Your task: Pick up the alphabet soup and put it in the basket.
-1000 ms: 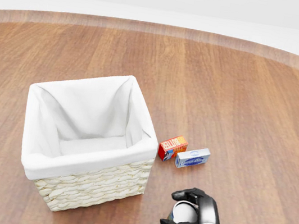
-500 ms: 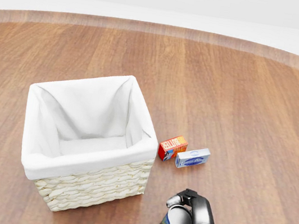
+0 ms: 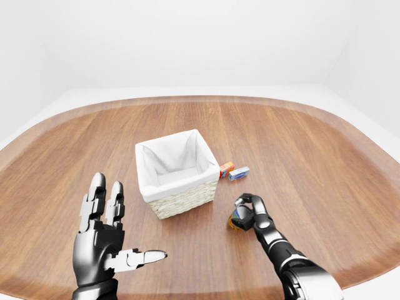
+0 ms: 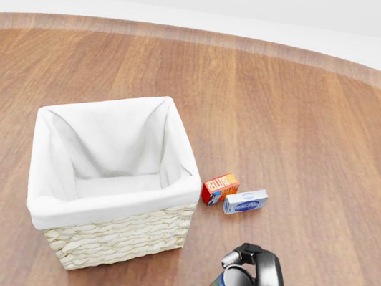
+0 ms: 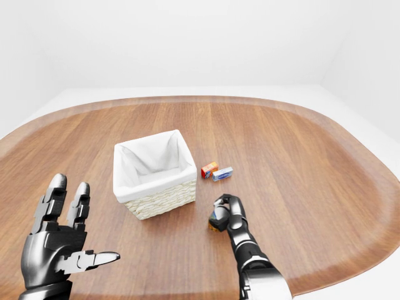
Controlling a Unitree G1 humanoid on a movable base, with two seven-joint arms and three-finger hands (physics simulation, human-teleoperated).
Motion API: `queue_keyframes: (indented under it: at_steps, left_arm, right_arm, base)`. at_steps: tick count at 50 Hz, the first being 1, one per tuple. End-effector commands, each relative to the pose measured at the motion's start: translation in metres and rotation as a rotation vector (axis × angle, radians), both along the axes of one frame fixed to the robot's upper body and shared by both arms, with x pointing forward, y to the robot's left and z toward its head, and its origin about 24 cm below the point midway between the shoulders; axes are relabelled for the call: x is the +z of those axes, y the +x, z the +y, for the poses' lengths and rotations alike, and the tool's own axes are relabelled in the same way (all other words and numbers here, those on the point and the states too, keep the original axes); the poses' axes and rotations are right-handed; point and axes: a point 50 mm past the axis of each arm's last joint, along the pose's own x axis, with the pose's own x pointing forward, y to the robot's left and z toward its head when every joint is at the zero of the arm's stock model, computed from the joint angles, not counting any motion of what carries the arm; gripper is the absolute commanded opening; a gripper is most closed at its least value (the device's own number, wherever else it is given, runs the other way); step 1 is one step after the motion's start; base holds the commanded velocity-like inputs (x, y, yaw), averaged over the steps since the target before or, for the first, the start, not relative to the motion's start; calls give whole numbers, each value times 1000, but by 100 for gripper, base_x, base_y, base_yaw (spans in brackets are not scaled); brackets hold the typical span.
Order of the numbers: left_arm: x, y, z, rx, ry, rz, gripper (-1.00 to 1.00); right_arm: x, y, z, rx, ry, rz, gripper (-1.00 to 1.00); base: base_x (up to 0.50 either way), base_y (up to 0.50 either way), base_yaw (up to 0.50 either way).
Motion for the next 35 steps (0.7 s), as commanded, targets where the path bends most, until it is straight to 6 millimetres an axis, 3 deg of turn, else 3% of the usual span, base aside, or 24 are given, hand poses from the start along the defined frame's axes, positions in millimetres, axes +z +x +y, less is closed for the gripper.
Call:
queue_keyframes:
  at_steps: [1, 16, 22, 30, 35]
  left_arm:
    - [0, 0, 0, 0, 1, 3, 100]
    - [0, 1, 0, 1, 1, 2, 100]
    - [0, 0, -1, -1, 2, 3, 100]
    - [0, 0, 0, 0, 2, 2, 100]
    - [1, 1, 0, 1, 4, -2, 100]
  right_arm:
    - [11, 5, -6, -67, 118, -87, -100]
    - [31, 8, -13, -70, 143, -224, -100]
    - [55, 10, -17, -64, 168, -362, -100]
    - [63, 10, -18, -61, 174, -398, -100]
    - [79, 13, -20, -56, 182, -474, -100]
  base:
    - [0, 0, 0]
    - [0, 0, 0]
    - [0, 0, 0]
    - [0, 0, 0]
    - [0, 0, 0]
